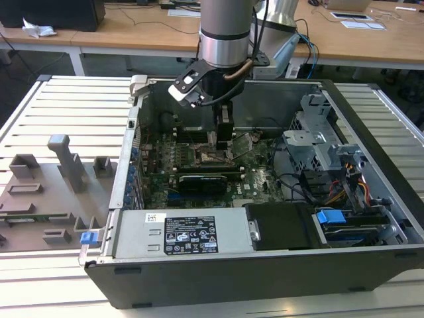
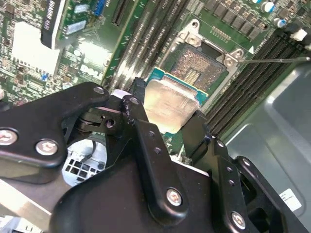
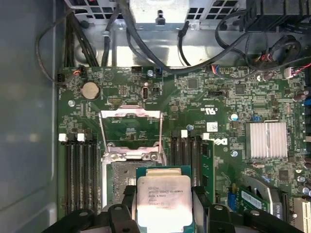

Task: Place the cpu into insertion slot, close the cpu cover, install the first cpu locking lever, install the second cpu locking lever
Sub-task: 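Place the cpu into insertion slot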

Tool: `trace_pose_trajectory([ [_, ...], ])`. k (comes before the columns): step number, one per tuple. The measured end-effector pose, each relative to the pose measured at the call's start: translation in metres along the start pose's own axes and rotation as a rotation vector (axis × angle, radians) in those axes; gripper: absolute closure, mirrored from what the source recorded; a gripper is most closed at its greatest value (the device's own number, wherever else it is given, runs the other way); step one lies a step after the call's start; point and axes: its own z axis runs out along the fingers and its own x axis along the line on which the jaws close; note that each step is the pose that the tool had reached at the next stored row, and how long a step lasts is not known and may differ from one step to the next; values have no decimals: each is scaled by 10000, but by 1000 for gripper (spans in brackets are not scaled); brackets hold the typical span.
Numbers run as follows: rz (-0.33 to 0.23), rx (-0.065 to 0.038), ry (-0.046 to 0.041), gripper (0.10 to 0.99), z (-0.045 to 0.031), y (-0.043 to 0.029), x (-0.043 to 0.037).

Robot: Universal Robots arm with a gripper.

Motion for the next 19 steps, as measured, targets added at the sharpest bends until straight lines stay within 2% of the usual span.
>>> trace_pose_trajectory([
  [4, 0, 0, -1, 541, -4, -3, 160],
  [5, 0, 0, -1, 541, -4, -3, 175],
  [19, 0, 0, -1, 541, 42, -6, 190],
])
